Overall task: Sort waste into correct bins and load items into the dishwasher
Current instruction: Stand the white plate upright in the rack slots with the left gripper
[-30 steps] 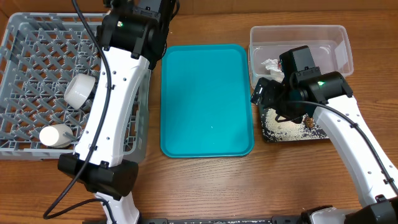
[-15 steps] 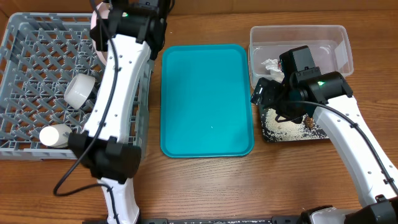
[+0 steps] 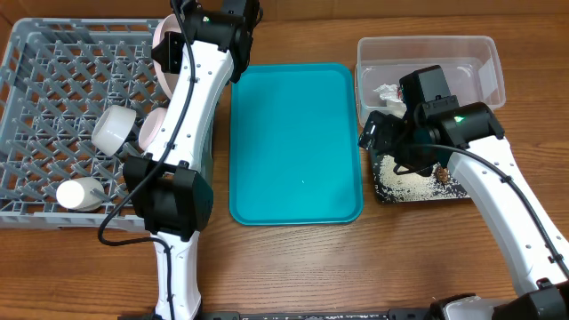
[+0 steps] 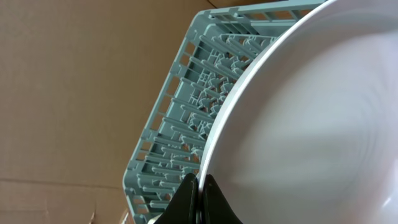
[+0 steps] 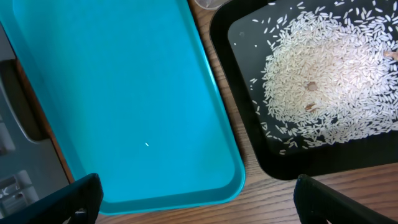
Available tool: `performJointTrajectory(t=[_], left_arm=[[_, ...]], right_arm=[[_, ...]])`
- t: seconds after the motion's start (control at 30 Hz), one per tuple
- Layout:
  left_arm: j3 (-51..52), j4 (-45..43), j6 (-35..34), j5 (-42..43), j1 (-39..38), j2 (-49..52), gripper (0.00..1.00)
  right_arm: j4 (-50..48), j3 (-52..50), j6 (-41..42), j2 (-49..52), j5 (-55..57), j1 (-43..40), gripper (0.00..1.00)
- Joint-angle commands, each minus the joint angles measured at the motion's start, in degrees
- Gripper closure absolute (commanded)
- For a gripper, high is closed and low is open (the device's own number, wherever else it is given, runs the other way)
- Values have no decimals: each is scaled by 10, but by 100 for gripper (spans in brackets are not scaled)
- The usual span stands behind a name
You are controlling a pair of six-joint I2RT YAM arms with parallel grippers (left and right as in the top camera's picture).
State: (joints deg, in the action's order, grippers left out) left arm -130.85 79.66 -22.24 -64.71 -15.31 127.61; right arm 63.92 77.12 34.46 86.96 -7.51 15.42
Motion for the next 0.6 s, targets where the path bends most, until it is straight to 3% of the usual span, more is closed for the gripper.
performJointTrajectory(t=[0.0, 0.07, 0.17, 0.57], left_arm=[[-3, -1, 0, 2, 3, -5, 90], [-3, 1, 3, 2, 3, -5, 70], [-3, 7, 11, 2, 3, -5, 53], [-3, 8, 10, 85, 3, -76, 27]], right_arm=[[-1, 1, -3, -8, -1, 0, 0], [2, 1, -3, -8, -1, 0, 0], [5, 1, -3, -8, -1, 0, 0], [7, 1, -3, -8, -1, 0, 0]])
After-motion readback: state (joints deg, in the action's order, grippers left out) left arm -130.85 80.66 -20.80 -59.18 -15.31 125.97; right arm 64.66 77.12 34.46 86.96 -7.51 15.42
